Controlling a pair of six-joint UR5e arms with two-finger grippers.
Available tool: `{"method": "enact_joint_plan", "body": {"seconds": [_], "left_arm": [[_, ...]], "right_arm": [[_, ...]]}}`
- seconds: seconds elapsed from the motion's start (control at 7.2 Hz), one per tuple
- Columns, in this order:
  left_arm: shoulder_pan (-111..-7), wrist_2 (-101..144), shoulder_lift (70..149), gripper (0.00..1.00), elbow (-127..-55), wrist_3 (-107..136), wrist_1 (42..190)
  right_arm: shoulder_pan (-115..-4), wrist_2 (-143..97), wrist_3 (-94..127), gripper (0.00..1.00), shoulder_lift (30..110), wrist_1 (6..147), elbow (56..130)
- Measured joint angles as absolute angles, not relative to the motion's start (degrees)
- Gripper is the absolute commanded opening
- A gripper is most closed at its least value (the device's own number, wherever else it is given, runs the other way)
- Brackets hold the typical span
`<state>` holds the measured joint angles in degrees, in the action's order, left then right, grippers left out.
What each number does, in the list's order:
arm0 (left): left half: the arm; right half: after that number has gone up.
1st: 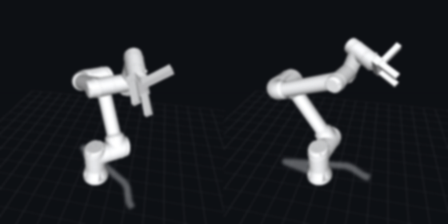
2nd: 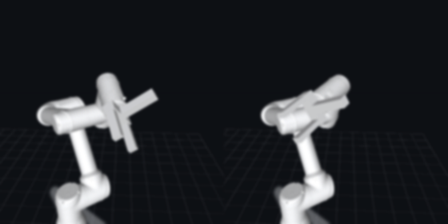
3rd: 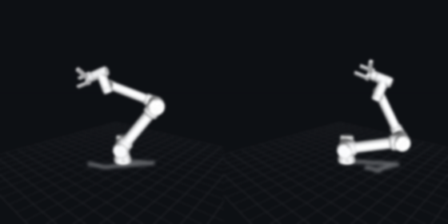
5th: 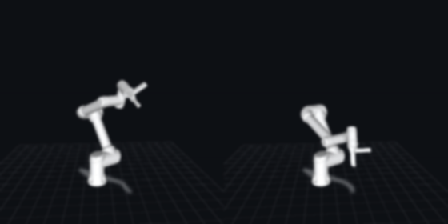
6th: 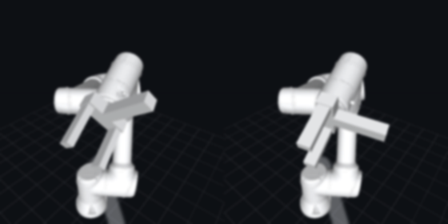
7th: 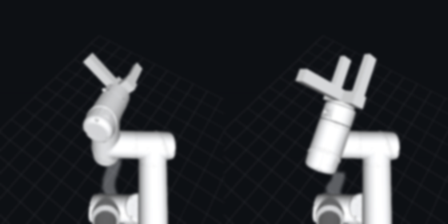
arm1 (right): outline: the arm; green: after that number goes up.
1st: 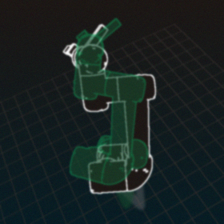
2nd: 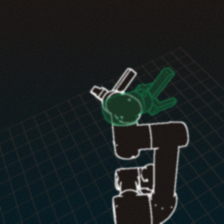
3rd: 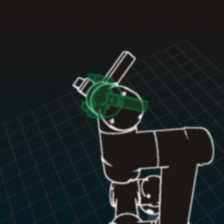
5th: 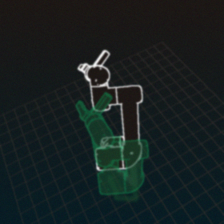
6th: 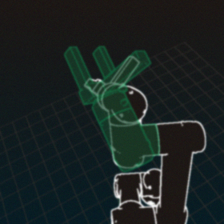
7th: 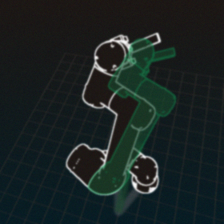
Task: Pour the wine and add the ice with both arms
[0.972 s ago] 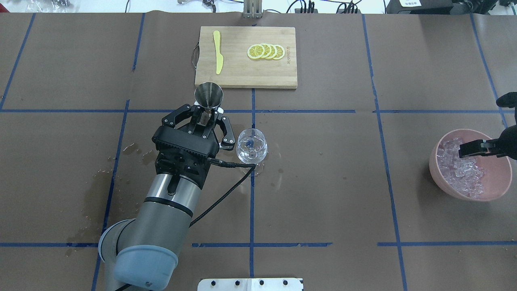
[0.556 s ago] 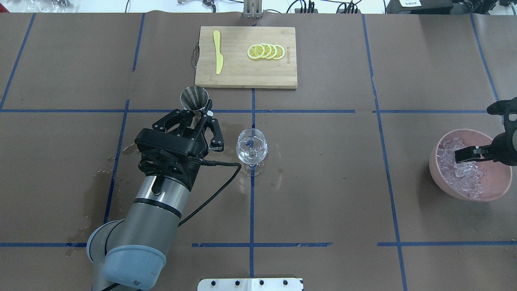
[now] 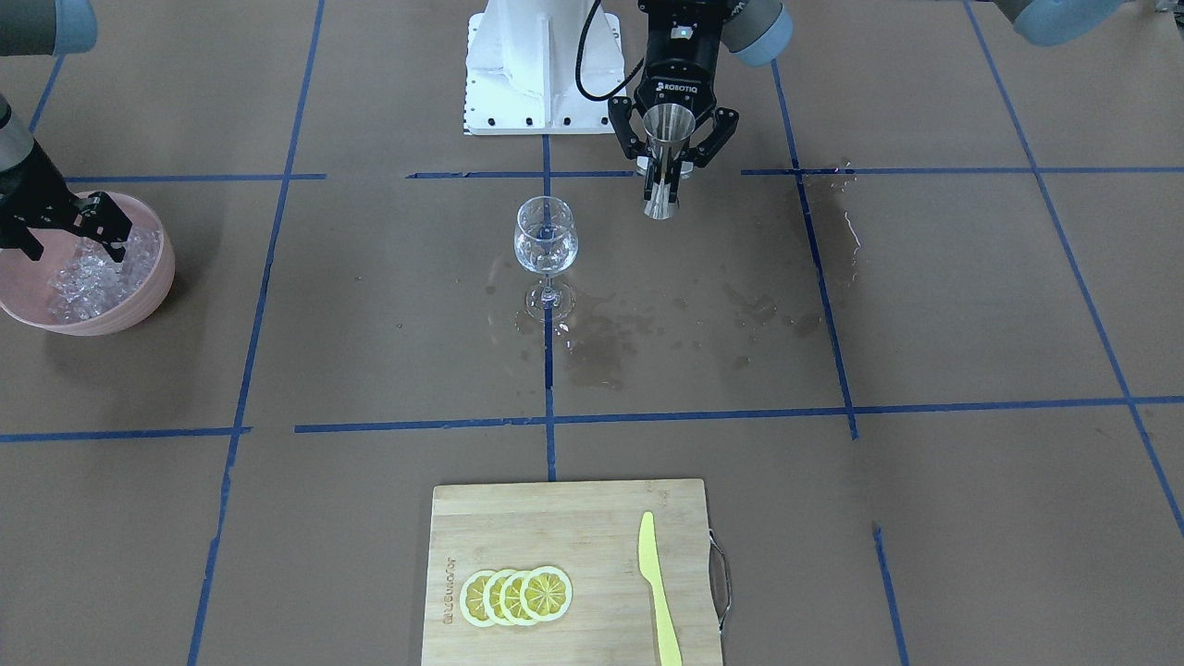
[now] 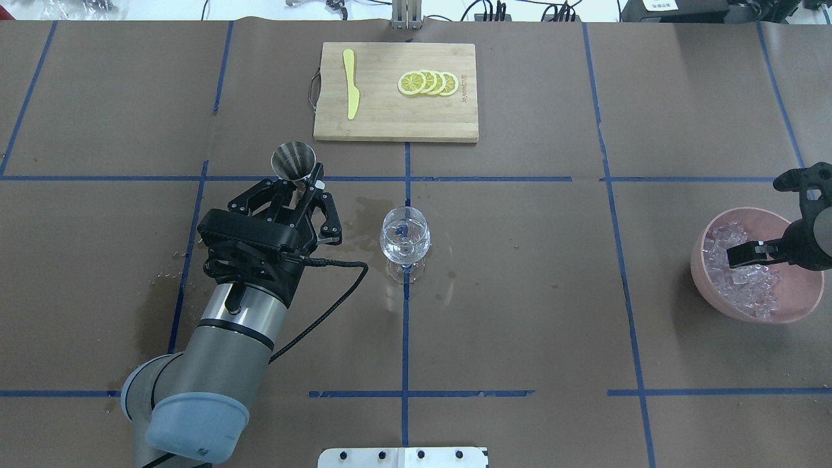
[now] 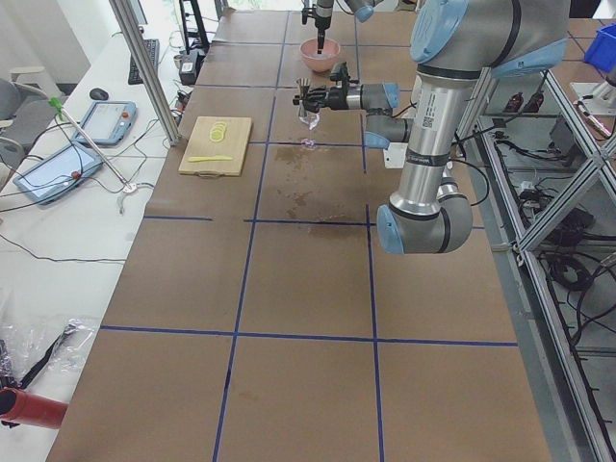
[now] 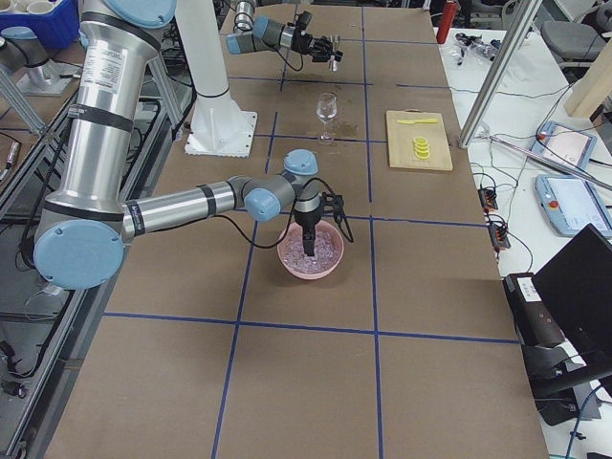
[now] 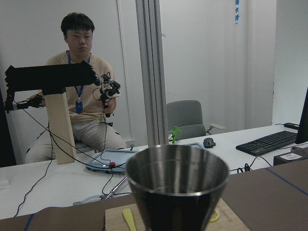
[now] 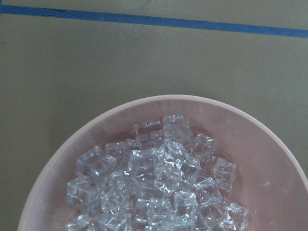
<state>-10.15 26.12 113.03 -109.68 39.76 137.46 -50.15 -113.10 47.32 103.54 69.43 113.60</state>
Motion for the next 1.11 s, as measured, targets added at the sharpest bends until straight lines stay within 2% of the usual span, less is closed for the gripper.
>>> {"method": "enact_joint_plan", "body": {"seconds": [0.28,0.42,0.69,0.83,1.11], "left_arm": [[-10.19,26.12,112.73,0.0,-109.85,40.04,137.46],[-10.19,26.11,112.59,0.0,-110.05,40.07,137.46],[-10.2,26.1,112.52,0.0,-110.46,40.08,137.46],[-10.19,26.1,112.5,0.0,-110.59,40.08,137.46],[-10.19,26.1,112.5,0.0,-110.85,40.08,137.46]], "right_arm": [[-49.97,-113.27,45.69,0.85,103.3,69.43,112.78],[-49.94,-113.4,44.75,0.76,102.97,69.45,112.3],[-49.93,-113.69,43.88,0.73,102.43,69.51,111.94],[-49.94,-113.79,42.87,0.68,102.4,69.54,111.85],[-50.0,-114.06,41.43,0.66,102.52,69.6,111.62]]}}
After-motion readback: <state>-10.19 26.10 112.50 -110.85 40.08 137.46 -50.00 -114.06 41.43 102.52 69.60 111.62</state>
